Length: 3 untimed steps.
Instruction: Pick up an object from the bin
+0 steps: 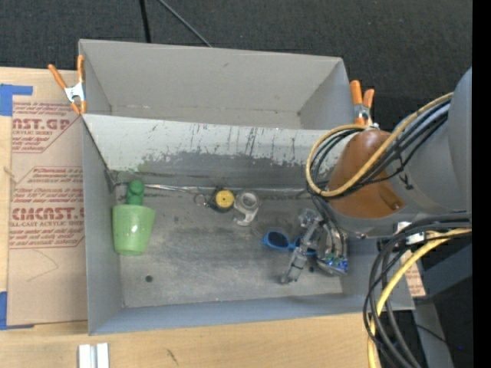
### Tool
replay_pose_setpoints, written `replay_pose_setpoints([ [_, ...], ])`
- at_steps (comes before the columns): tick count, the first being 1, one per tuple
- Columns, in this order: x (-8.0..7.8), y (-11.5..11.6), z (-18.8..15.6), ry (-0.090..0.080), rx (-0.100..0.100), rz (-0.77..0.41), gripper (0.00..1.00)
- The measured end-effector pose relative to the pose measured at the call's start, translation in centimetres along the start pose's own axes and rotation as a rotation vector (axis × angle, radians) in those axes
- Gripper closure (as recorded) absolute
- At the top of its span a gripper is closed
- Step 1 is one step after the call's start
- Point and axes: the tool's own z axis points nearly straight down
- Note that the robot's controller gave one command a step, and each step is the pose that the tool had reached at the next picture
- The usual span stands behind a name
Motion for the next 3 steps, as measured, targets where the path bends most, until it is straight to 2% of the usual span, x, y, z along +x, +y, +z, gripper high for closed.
replay_pose_setpoints([
  [1,0.6,0.2,-3.4,-0.008,-0.002,0.020,0.00],
  [2,1.0,0.4,-4.0,-0.006,-0.002,0.040,0.00],
  [3,1.2,-1.0,-0.2,-0.004,-0.001,0.307,0.00],
])
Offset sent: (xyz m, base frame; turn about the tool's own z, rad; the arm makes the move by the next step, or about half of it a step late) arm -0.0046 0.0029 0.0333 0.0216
